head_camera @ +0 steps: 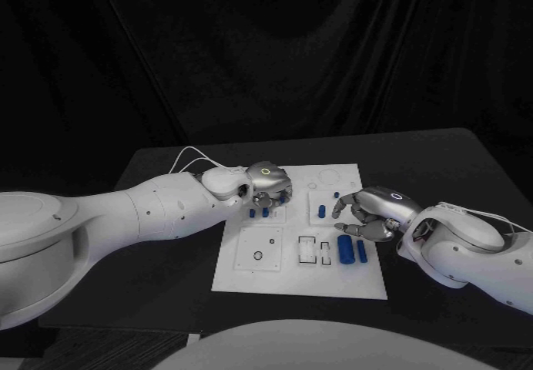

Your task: Assemble the parts on the task board

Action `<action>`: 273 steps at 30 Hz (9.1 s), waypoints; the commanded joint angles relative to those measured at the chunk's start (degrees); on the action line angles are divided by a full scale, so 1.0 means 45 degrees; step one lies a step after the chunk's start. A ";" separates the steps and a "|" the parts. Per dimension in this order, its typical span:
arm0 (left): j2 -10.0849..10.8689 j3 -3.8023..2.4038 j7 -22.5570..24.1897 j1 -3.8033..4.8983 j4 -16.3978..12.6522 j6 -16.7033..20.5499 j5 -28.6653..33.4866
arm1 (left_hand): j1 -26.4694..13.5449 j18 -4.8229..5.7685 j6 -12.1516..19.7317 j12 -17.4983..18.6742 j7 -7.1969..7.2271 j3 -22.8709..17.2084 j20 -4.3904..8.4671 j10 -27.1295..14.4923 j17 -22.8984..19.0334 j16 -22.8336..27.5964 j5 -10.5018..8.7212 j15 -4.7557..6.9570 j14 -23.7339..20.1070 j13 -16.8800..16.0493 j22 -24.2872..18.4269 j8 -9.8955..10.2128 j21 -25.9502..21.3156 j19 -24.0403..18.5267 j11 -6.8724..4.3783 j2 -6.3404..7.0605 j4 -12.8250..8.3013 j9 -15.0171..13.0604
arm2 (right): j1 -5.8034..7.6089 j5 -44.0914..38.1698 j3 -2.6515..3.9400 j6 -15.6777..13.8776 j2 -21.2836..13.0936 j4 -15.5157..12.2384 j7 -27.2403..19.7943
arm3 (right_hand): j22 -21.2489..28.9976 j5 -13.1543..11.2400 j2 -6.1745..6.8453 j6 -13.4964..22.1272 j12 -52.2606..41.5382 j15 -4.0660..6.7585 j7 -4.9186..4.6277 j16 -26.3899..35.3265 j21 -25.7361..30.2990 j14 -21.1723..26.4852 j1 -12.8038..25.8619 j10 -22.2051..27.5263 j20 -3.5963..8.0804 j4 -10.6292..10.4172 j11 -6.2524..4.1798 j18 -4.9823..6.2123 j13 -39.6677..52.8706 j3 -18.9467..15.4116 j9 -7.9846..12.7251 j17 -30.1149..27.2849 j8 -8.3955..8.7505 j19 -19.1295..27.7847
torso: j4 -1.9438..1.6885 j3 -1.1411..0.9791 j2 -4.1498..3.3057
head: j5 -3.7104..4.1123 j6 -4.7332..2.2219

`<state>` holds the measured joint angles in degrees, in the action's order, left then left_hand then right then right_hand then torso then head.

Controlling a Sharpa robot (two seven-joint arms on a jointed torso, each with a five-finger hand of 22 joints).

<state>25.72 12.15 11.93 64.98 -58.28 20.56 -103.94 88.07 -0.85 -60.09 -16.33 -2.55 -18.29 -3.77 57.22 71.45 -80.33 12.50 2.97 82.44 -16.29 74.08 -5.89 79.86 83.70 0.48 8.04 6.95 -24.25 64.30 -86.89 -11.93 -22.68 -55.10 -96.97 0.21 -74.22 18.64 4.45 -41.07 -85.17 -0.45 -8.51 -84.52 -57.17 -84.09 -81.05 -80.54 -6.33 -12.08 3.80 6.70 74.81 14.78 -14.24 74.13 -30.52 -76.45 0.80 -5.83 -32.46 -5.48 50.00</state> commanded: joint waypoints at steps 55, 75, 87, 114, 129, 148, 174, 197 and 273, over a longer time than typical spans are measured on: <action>0.2589 -0.0009 -0.0245 0.0380 -0.2154 0.0477 -0.0035 | -0.0172 -0.0350 -0.0495 0.0885 -0.0234 -0.0806 0.0140 0.1870 -0.0342 0.0089 -0.0359 0.0089 0.0161 0.0328 0.2825 0.0469 0.0090 0.0169 0.0026 -0.0128 -0.0701 0.0755 | -0.0151 -0.0009 0.0009 0.0164 -0.0074 0.0090 0.0204 | -0.1464 0.0169 0.0117 -0.0022 0.0232 0.0065 0.0028 0.0319 0.0531 -0.0426 -0.0122 0.0353 0.0021 0.0016 0.0044 0.0046 0.1471 0.0177 0.0176 0.2179 -0.0204 0.0227 | -0.0053 0.0011 -0.0001 | -0.0079 0.0000; 0.2237 -0.0008 -0.0344 0.0240 -0.1828 0.0442 -0.0035 | -0.0174 -0.0361 -0.0411 0.0899 -0.0222 -0.0813 0.0138 0.1877 -0.0444 0.0151 -0.0383 0.0096 0.0114 0.0293 0.2811 0.0502 0.0042 0.0141 0.0016 -0.0145 -0.0714 0.0801 | -0.0157 -0.0009 0.0009 0.0171 -0.0036 0.0113 0.0194 | -0.1461 0.0178 0.0118 -0.0022 0.0239 0.0065 0.0028 0.0313 0.0544 -0.0428 -0.0147 0.0360 0.0021 0.0032 0.0044 0.0047 0.1463 0.0193 0.0178 0.2185 -0.0207 0.0235 | 0.0001 0.0003 0.0016 | -0.0078 0.0000; 0.2015 -0.0008 -0.0405 0.0118 -0.1572 0.0251 -0.0035 | -0.0160 -0.0371 -0.0361 0.0895 -0.0210 -0.0825 0.0136 0.1904 -0.0500 0.0188 -0.0369 0.0102 0.0084 0.0260 0.2797 0.0507 -0.0006 0.0112 0.0006 -0.0166 -0.0735 0.0831 | -0.0172 -0.0009 0.0009 0.0201 -0.0019 0.0141 0.0200 | -0.1461 0.0178 0.0118 -0.0022 0.0239 0.0065 0.0028 0.0313 0.0544 -0.0428 -0.0147 0.0360 0.0021 0.0032 0.0044 0.0047 0.1463 0.0193 0.0178 0.2185 -0.0207 0.0235 | -0.0023 0.0000 0.0018 | -0.0047 0.0000; 0.1716 -0.0009 -0.0382 -0.0042 -0.1239 0.0187 -0.0035 | -0.0137 -0.0392 -0.0353 0.0909 -0.0206 -0.0845 0.0132 0.1907 -0.0682 0.0304 -0.0322 0.0099 -0.0013 0.0193 0.2769 0.0489 -0.0103 0.0052 0.0013 -0.0217 -0.0782 0.0873 | -0.0196 -0.0009 0.0009 0.0269 0.0020 0.0147 0.0267 | -0.1451 0.0199 0.0083 -0.0037 0.0244 0.0066 0.0027 0.0336 0.0589 -0.0412 -0.0190 0.0360 0.0021 0.0053 0.0044 0.0054 0.1457 0.0239 0.0180 0.2166 -0.0223 0.0257 | -0.0026 0.0004 0.0014 | -0.0016 0.0000; 0.1623 -0.0010 -0.0304 -0.0048 -0.1238 0.0192 -0.0035 | -0.0128 -0.0396 -0.0313 0.0853 -0.0174 -0.0838 0.0129 0.2018 -0.0714 0.0329 -0.0311 0.0111 -0.0034 0.0112 0.2763 0.0486 -0.0131 0.0035 -0.0015 -0.0252 -0.0816 0.0911 | -0.0219 -0.0009 0.0009 0.0371 0.0064 0.0175 0.0330 | -0.1446 0.0193 0.0059 -0.0042 0.0249 0.0066 0.0028 0.0345 0.0613 -0.0406 -0.0205 0.0365 0.0021 0.0057 0.0044 0.0058 0.1450 0.0260 0.0181 0.2159 -0.0229 0.0267 | -0.0022 -0.0006 0.0011 | -0.0020 0.0000; 0.1502 -0.0010 -0.0236 -0.0048 -0.1169 0.0372 -0.0035 | -0.0122 -0.0408 0.0117 0.0898 -0.0025 -0.0829 0.0123 0.1963 -0.0790 0.0378 -0.0284 0.0143 -0.0072 -0.0022 0.2751 0.0538 -0.0193 0.0000 -0.0052 -0.0240 -0.0903 0.1086 | -0.0334 -0.0008 0.0009 0.0524 0.0059 0.0185 0.0433 | -0.1411 0.0158 0.0040 -0.0071 0.0277 0.0065 0.0031 0.0397 0.0750 -0.0375 -0.0210 0.0415 0.0021 0.0057 0.0044 0.0083 0.1409 0.0276 0.0177 0.2114 -0.0249 0.0326 | -0.0031 -0.0010 0.0020 | -0.0021 0.0000; 0.1426 -0.0009 -0.0469 -0.0053 -0.0967 -0.0057 -0.0035 | -0.0477 -0.0511 0.2098 0.1893 0.0672 -0.0899 0.0020 0.0339 -0.1467 0.0824 -0.0829 -0.0090 -0.0434 0.0038 0.2605 0.0532 -0.0749 -0.0305 0.0253 0.0176 -0.0799 0.1790 | -0.0362 -0.0008 0.0009 0.0518 0.0045 0.0181 0.0458 | -0.1398 0.0128 0.0056 -0.0058 0.0284 0.0064 0.0028 0.0407 0.0803 -0.0366 -0.0218 0.0425 0.0020 0.0067 0.0045 0.0091 0.1400 0.0280 0.0184 0.2106 -0.0246 0.0350 | -0.0027 -0.0003 0.0016 | 0.0009 0.0000; 0.1941 -0.0009 -0.0509 -0.0051 -0.1072 0.0694 -0.0035 | -0.0504 -0.0542 0.2505 0.1955 0.0781 -0.0797 -0.0045 -0.0042 -0.1490 0.0830 -0.0959 -0.0146 -0.0522 -0.0119 0.2566 0.0456 -0.0935 -0.0406 0.0290 0.0261 -0.0679 0.1960 | -0.0372 -0.0008 0.0010 0.0293 -0.0157 0.0108 0.0359 | -0.1399 0.0125 0.0077 -0.0026 0.0292 0.0063 0.0023 0.0408 0.0806 -0.0364 -0.0241 0.0438 0.0019 0.0090 0.0048 0.0090 0.1389 0.0289 0.0194 0.2106 -0.0232 0.0352 | -0.0029 0.0001 0.0016 | -0.0073 0.0000; 0.6042 0.0009 0.7544 0.0244 -0.5292 -0.4341 2.1537 | -0.2389 -0.2076 0.9917 0.2524 0.0720 0.6857 -0.1827 -1.2652 -1.5877 1.7851 0.0960 -0.1535 -1.8319 0.3417 -1.6103 0.0912 -1.7699 -1.8593 -0.0659 -0.3986 0.2168 0.4984 | 0.1095 -0.3490 0.0010 0.2446 0.2804 0.4831 -0.0226 | -0.1167 0.1832 0.1449 -0.1729 1.4750 -0.0298 0.0166 0.3299 0.3421 0.1362 -0.1030 0.6415 -0.0196 -0.0128 0.0562 0.0275 -1.3831 0.0205 0.1125 -0.1462 0.4118 0.0567 | -0.1287 0.0981 0.0806 | 0.0740 0.0000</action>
<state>53.03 12.26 38.57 66.15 -82.09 3.31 -8.70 76.46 -10.64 -15.45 -4.21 0.90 9.79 -11.99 0.39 0.45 -0.55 16.05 -3.60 -0.27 -1.51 1.24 -2.64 0.75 -0.26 -2.45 -10.28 16.66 -2.41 69.44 -103.70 -11.90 -10.47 -42.54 -75.50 0.35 -74.22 25.74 10.93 -48.69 -19.28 -1.78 -7.74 -68.44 -40.60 -77.66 -85.13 -51.58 -6.97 -12.80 6.36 6.74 13.24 14.55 -8.31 66.99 -13.14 -73.61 -4.82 -1.60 -29.12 -2.38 50.00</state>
